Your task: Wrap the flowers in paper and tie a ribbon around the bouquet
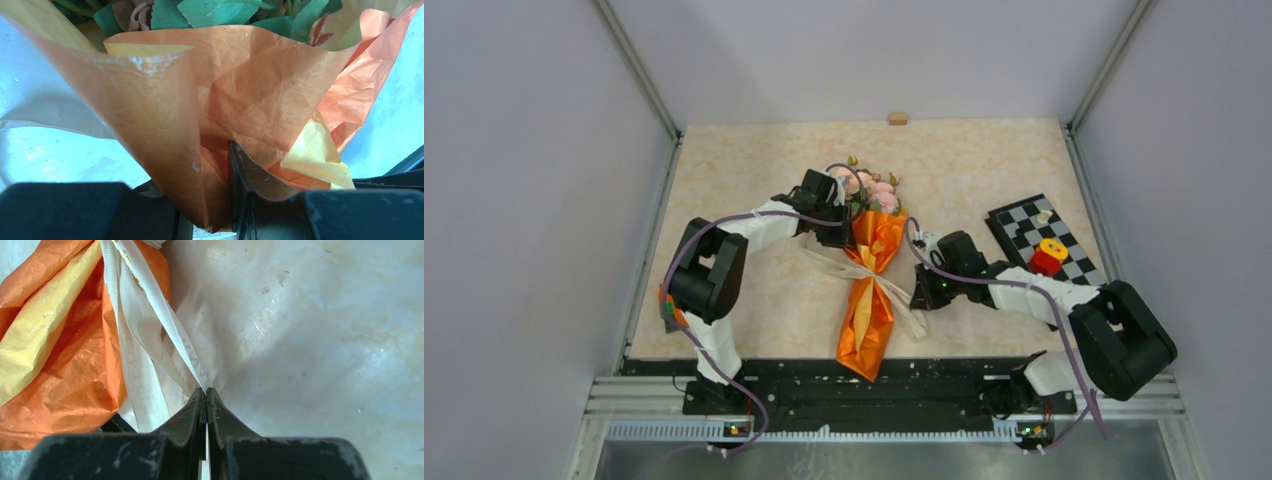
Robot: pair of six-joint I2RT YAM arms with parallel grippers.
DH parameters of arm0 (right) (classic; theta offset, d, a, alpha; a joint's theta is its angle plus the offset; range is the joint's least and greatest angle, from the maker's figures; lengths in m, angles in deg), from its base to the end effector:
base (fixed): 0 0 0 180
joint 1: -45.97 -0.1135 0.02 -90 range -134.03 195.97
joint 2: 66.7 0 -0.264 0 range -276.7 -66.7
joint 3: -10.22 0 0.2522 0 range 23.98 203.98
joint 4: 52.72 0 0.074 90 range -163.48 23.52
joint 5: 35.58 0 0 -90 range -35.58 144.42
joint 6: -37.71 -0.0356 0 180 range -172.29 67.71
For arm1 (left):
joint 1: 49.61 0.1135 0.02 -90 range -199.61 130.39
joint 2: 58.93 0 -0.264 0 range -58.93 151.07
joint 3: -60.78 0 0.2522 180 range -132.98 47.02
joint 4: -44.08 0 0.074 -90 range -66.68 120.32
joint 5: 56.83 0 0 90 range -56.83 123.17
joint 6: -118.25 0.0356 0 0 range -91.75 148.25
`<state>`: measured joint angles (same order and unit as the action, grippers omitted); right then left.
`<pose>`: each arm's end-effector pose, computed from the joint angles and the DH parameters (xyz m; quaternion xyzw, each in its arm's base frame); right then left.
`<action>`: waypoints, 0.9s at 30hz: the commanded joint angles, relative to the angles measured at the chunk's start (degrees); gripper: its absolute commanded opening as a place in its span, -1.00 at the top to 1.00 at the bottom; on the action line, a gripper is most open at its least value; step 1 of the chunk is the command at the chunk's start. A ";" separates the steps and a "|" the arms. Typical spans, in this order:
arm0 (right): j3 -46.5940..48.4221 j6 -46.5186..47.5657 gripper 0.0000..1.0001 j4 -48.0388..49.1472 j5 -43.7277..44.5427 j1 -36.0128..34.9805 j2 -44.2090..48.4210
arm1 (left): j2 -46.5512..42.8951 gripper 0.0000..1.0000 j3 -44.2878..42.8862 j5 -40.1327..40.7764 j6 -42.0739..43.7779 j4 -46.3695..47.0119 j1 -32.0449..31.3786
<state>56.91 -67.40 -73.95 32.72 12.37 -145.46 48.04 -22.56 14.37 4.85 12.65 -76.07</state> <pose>0.1978 0.1472 0.1527 -0.2083 0.9106 0.2903 0.2080 0.3438 -0.1840 0.1766 0.0741 0.9394 -0.2661 0.2029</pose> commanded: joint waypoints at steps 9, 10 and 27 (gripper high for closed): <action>-2.52 -10.60 1.00 -15.82 14.84 -0.26 9.37 | 0.86 0.38 -2.15 0.94 1.08 0.80 0.98; -2.56 -11.17 1.00 -16.94 16.47 -0.12 9.87 | 0.86 0.38 -2.22 0.96 1.07 0.80 1.05; 1.98 -6.99 -0.15 -11.91 22.18 0.73 20.22 | -3.88 -0.32 -2.92 0.84 -0.85 -0.12 1.04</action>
<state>54.20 -76.91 -88.61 52.83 12.78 -130.62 49.09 -24.88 13.64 4.21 12.65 -75.28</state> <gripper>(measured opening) 0.523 0.629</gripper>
